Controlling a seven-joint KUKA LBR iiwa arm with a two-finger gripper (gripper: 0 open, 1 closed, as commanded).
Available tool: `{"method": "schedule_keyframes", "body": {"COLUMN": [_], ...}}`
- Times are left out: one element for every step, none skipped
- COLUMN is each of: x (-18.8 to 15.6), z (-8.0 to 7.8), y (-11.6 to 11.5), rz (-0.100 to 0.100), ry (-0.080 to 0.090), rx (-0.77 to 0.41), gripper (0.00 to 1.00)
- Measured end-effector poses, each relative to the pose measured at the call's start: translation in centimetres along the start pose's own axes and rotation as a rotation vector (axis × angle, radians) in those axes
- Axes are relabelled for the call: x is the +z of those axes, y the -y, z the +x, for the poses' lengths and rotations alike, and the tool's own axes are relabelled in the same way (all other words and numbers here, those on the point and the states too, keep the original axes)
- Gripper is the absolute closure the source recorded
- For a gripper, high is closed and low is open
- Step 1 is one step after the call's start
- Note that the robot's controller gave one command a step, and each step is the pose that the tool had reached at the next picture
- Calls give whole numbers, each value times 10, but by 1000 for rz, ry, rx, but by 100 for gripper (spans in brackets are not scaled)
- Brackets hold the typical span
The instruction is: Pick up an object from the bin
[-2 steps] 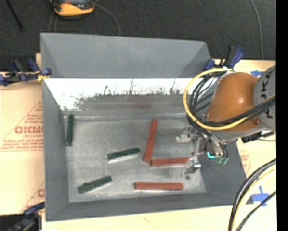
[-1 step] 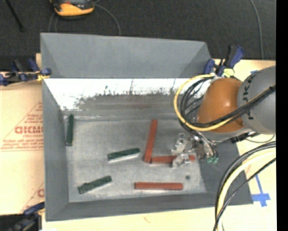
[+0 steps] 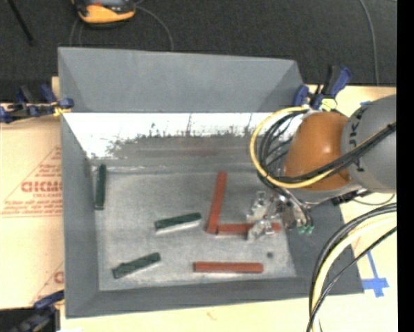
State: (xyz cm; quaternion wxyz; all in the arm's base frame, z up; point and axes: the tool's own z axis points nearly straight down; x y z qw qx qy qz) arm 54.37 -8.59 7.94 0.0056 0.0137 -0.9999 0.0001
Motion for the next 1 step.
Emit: {"method": "schedule_keyframes", "body": {"x": [-154], "z": [20], "y": [15], "rz": [4], "ry": [18], "rx": [-69], "gripper": [100]}}
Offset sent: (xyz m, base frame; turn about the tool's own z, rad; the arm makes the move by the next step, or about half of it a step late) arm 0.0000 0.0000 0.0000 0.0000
